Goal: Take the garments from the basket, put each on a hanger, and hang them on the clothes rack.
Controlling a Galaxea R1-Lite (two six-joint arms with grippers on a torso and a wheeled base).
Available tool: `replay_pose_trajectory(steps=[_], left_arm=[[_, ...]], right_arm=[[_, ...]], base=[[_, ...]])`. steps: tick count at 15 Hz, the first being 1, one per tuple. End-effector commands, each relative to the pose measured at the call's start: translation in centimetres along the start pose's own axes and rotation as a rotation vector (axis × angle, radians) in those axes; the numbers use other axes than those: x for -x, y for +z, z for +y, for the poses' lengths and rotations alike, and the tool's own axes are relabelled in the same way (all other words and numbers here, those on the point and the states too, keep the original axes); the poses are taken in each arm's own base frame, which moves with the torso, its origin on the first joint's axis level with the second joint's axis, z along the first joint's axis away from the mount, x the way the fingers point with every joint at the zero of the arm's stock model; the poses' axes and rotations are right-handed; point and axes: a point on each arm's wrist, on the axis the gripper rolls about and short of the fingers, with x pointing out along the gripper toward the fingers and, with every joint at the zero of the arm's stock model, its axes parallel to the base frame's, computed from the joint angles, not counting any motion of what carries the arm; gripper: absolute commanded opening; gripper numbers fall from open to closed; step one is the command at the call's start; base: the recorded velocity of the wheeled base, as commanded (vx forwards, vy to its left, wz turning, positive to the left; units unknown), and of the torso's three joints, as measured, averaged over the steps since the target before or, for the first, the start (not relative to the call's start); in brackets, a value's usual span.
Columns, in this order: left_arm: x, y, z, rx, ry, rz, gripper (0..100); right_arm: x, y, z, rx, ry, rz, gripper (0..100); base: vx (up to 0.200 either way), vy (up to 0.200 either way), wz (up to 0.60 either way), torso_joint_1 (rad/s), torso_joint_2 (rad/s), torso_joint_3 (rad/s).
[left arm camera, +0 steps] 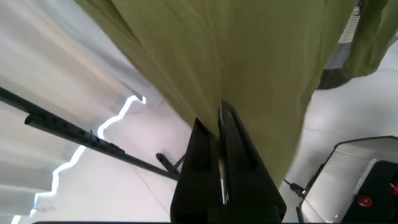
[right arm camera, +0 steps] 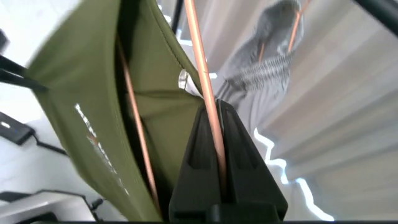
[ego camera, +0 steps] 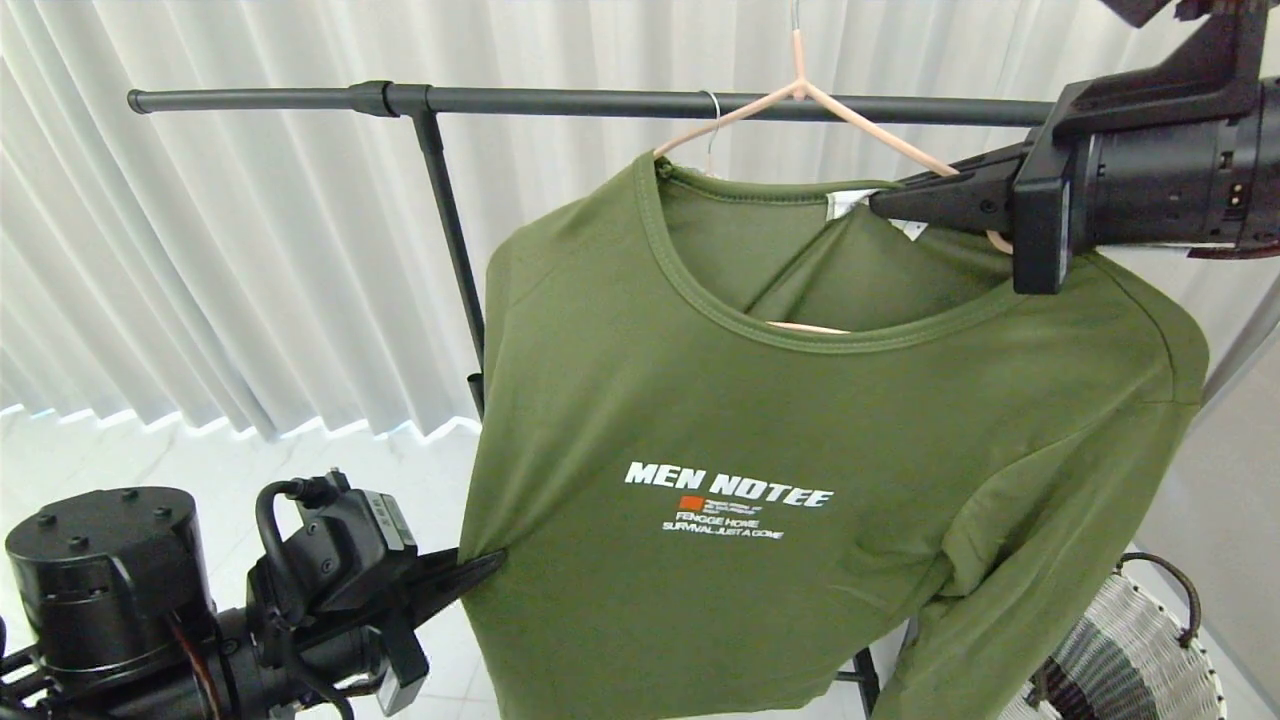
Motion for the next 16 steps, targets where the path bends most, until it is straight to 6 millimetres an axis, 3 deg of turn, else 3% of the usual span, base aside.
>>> replay_pose_trajectory(steps=[1, 7, 11, 16], left_arm=[[-0.2, -0.1, 0.0, 0.003, -0.001, 0.006, 100], [0.7, -1.2, -0.1, 0.037, 0.018, 0.047, 100], [2.2, -2.0, 1.6, 0.069, 0.145, 0.082, 100], [3.9, -3.3, 3.7, 0.098, 0.307, 0.139, 100]], right_arm=[[-0.2, 0.2, 0.3, -0.002, 0.011, -0.014, 0], [-0.1, 0.4, 0.2, -0.002, 0.003, -0.032, 0], [0.4, 0.0, 0.0, -0.013, -0.013, 0.007, 0], [4.2, -0.9, -0.3, -0.057, -0.063, 0.122, 0]], base=[[0.000, 0.000, 0.00, 0.000, 0.00, 0.000], [0.000, 0.000, 0.00, 0.000, 0.00, 0.000], [0.000, 0.000, 0.00, 0.000, 0.00, 0.000], [0.000, 0.000, 0.00, 0.000, 0.00, 0.000]])
